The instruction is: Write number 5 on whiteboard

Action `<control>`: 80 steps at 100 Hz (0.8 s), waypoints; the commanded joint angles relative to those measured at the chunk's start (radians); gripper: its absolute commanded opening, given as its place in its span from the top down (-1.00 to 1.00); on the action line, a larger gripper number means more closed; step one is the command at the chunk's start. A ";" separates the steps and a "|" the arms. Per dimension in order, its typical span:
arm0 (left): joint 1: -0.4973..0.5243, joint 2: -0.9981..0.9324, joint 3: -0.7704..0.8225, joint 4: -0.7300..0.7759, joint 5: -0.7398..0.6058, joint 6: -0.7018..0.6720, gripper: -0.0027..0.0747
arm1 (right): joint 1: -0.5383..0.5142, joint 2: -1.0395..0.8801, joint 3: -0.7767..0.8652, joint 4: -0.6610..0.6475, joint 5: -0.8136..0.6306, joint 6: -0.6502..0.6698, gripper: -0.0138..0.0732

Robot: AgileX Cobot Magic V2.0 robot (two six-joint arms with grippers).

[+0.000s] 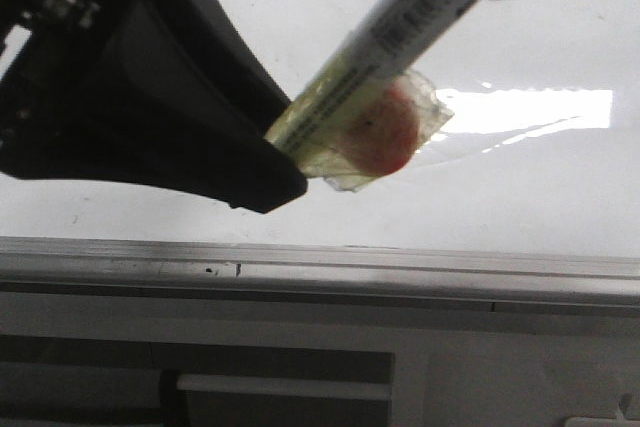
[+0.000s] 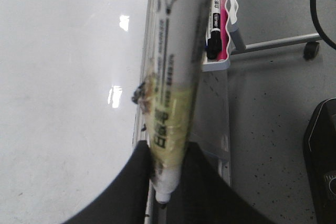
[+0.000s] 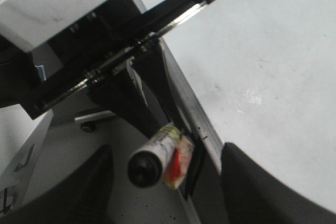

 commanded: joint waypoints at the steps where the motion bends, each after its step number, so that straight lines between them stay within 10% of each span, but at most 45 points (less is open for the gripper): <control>1: -0.010 -0.023 -0.033 -0.009 -0.078 0.001 0.98 | 0.020 0.040 -0.037 0.015 -0.115 -0.014 -0.23; 43: -0.010 -0.023 -0.033 -0.012 -0.107 0.001 0.98 | 0.022 0.215 -0.076 0.017 -0.173 -0.014 -0.20; 68: -0.010 -0.023 -0.033 -0.012 -0.138 0.001 0.98 | 0.022 0.230 -0.076 0.023 -0.133 -0.014 0.83; 80: -0.010 -0.023 -0.033 -0.017 -0.162 -0.010 0.97 | 0.022 0.230 -0.076 0.023 -0.133 -0.014 0.83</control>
